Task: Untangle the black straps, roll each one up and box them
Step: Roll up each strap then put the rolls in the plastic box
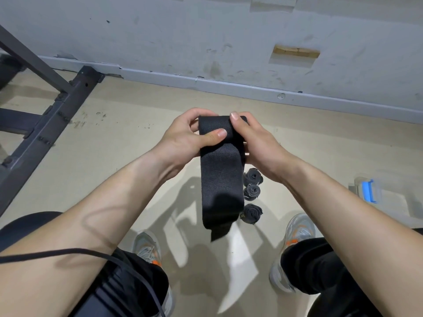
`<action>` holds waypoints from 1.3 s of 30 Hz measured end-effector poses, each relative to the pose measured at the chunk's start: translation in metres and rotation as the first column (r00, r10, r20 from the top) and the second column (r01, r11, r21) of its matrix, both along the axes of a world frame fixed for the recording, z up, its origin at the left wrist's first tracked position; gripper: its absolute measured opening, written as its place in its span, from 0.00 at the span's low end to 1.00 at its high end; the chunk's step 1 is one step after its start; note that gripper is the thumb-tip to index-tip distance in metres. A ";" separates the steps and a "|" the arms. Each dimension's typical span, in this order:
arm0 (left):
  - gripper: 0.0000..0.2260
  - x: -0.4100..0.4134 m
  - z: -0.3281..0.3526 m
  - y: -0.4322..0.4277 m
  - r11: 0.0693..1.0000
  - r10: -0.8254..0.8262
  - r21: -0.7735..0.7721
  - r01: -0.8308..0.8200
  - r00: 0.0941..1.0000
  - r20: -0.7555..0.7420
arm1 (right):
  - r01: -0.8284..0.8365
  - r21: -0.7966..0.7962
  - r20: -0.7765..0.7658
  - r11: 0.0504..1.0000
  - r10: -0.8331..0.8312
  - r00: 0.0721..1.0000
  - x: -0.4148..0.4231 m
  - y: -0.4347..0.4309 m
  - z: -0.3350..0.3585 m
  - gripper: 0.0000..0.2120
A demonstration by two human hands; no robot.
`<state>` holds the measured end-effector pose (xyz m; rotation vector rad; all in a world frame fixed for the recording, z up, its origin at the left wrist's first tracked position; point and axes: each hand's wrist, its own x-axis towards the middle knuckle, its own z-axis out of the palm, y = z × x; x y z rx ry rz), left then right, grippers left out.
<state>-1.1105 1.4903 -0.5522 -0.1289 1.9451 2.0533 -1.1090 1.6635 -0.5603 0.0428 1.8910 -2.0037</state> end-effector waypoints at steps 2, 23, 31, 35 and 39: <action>0.16 0.001 0.000 0.001 1.000 0.000 -0.029 -0.001 1.000 -0.029 | 0.029 -0.052 -0.041 0.998 -0.031 0.999 0.000 -0.001 -0.002 0.07; 0.13 -0.003 0.001 -0.001 1.000 -0.018 -0.005 0.018 1.000 0.008 | 0.011 -0.066 0.137 0.998 -0.002 0.991 0.002 0.001 -0.003 0.12; 0.19 0.006 -0.005 0.006 0.995 -0.016 -0.095 0.016 1.000 -0.004 | 0.113 -0.098 0.008 0.989 -0.113 0.994 0.005 -0.002 -0.003 0.08; 0.14 0.008 0.001 0.012 0.999 -0.033 -0.039 0.037 0.994 0.106 | 0.100 -0.105 -0.045 0.989 -0.106 0.993 0.004 -0.003 -0.001 0.08; 0.15 0.007 -0.003 0.010 0.998 0.042 0.039 -0.044 0.998 0.052 | 0.060 -0.151 -0.032 0.987 -0.066 0.997 0.003 0.000 0.001 0.10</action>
